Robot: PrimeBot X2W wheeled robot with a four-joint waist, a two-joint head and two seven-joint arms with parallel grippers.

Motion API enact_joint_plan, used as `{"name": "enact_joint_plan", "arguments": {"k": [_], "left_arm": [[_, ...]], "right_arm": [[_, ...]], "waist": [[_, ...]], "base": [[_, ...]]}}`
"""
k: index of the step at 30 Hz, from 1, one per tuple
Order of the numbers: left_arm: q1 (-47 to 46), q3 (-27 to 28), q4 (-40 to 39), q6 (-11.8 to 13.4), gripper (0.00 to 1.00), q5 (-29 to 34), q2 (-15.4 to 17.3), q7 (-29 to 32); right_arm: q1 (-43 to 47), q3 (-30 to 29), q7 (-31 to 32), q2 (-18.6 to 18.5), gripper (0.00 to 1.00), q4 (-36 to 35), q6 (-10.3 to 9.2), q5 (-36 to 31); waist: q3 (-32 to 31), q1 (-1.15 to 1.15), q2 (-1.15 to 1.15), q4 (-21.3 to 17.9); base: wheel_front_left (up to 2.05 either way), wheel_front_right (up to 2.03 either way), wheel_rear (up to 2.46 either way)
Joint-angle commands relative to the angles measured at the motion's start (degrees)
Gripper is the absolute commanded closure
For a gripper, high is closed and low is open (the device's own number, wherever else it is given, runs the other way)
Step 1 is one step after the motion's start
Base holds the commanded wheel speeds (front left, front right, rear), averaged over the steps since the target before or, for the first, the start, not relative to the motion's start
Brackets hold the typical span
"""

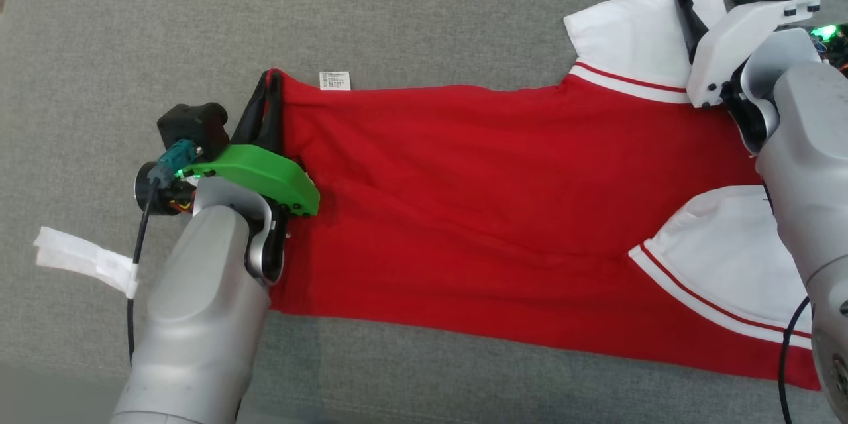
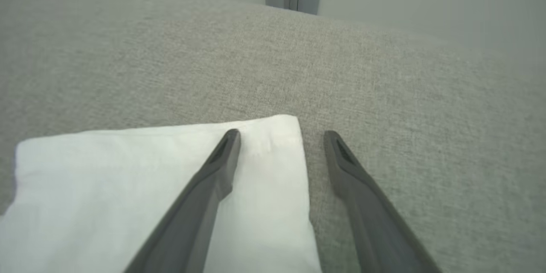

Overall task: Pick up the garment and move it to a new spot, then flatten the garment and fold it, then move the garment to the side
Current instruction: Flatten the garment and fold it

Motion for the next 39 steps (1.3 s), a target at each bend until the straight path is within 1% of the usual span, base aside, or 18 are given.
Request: {"name": "enact_joint_plan", "arguments": {"k": [1, 2, 3, 5, 8, 11, 13, 16, 17, 21, 25, 30, 34, 39], "left_arm": [[0.52, -0.7, -0.6, 0.57, 1.0, -1.07, 0.21, 0.01], [0.55, -1.26, -0.88, 0.9, 1.0, -1.62, 0.22, 0.02], [0.56, -1.64, -1.07, 1.17, 1.0, -1.95, 0.23, 0.02], [0.47, -2.23, -2.07, 2.1, 1.0, -2.65, 0.22, 0.01], [0.4, -1.48, -3.48, 2.68, 1.0, -2.5, 0.23, 0.01], [0.28, 0.45, -5.14, 2.75, 1.0, -1.4, 0.3, 0.02], [0.48, 1.84, -6.41, 2.61, 1.0, -0.88, 0.24, 0.01], [1.25, 3.54, -7.85, 1.96, 1.0, -0.08, 0.28, 0.01], [1.64, 4.0, -8.09, 1.93, 1.0, 0.17, 0.28, 0.01], [3.33, 5.96, -9.01, 1.49, 1.0, 1.65, 0.29, 0.01], [6.72, 8.02, -9.65, 1.29, 1.0, 2.96, 0.28, 0.01], [12.05, 9.79, -10.7, 0.95, 1.0, 3.39, 0.26, 0.01], [15.49, 10.63, -10.34, 1.06, 1.0, 3.1, 0.26, 0.01], [18.65, 9.85, -8.76, 1.39, 1.0, 2.98, 0.27, 0.01]], "right_arm": [[-0.98, -0.2, 1.15, -0.06, 0.53, 1.68, -0.1, 0.11], [-1.17, -0.31, 1.61, -0.28, 1.0, 3.08, -0.1, -0.33], [-1.18, -0.38, 1.21, -0.32, 1.0, 3.65, -0.1, -0.65], [-3.2, -1.64, -4.17, -1.9, 1.0, 3.43, -0.1, -2.16], [-4.91, -3.82, -10.8, -2.48, 1.0, 2.6, -0.1, -4.04], [-5.58, -7.12, -14.01, -2.47, 1.0, 0.9, -0.1, -5.91], [-5.39, -9.36, -14.58, -1.86, 1.0, -0.83, -0.1, -6.9], [-3.42, -12.56, -14.64, -0.5, 1.0, -6.33, -0.1, -7.99], [-1.9, -13.45, -14.62, 0.52, 1.0, -7.77, -0.1, -8.1], [2.7, -14.82, -14.66, 3.46, 1.0, -13.66, -0.1, -6.87], [10.05, -13.69, -14.66, 5.28, 1.0, -18.08, -0.1, -4.4], [19.61, -13.18, -14.67, 5.97, 1.0, -22.9, -0.1, 0.16], [26.9, -11.93, -14.68, 6.52, 1.0, -24.96, -0.1, 3.18], [33.76, -11.44, -14.68, 7.47, 1.0, -26.57, -0.1, 6.23]], "waist": [[1.43, 0.0, 0.0, 1.4], [1.57, 0.0, 0.0, 1.45], [1.65, 0.0, 0.0, 1.45], [1.77, 0.0, 0.0, 1.26], [1.37, 0.0, 0.0, 0.89], [0.79, 0.0, 0.0, 0.27], [0.33, 0.0, 0.0, -0.25], [-0.51, 0.0, 0.0, -1.28], [-0.97, 0.0, 0.0, -1.7], [-3.27, 0.0, 0.0, -3.55], [-5.94, 0.0, 0.0, -5.3], [-9.08, 0.0, 0.0, -7.23], [-10.89, 0.0, 0.0, -8.59], [-12.14, 0.0, 0.0, -9.35]], "base": [[0.0, 0.0, 0.0], [0.0, 0.0, 0.0], [0.0, 0.0, 0.0], [0.0, 0.0, 0.0], [0.0, 0.0, 0.0], [0.0, 0.0, 0.0], [0.0, 0.0, 0.0], [0.0, 0.0, 0.0], [0.0, 0.0, 0.0], [0.0, 0.0, 0.0], [0.0, 0.0, 0.0], [0.0, 0.0, 0.0], [0.0, 0.0, 0.0], [0.0, 0.0, 0.0]]}}
